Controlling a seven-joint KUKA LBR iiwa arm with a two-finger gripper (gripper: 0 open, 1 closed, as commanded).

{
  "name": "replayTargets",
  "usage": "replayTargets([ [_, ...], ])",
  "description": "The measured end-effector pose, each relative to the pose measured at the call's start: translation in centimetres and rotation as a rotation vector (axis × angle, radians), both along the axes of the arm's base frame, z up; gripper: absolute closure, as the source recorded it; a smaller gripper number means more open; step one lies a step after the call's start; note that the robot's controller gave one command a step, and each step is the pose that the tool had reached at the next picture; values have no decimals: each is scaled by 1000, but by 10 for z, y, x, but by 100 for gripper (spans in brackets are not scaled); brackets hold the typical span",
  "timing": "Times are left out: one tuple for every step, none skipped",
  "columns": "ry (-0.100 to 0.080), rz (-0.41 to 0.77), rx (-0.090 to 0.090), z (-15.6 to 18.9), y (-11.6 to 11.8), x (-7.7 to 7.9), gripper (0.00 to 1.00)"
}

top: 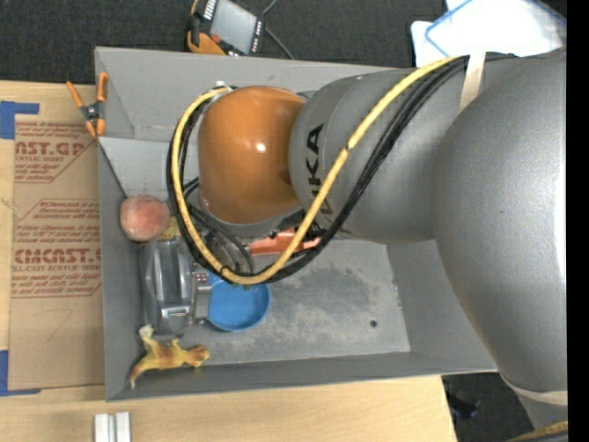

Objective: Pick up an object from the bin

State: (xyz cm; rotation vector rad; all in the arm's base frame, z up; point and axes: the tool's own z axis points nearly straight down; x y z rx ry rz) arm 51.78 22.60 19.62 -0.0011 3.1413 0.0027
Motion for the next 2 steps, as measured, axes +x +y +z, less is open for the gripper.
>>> replayTargets([
  [0,0,0,0,0,0,0],
  [-1,115,0,-66,12,-34,0],
])
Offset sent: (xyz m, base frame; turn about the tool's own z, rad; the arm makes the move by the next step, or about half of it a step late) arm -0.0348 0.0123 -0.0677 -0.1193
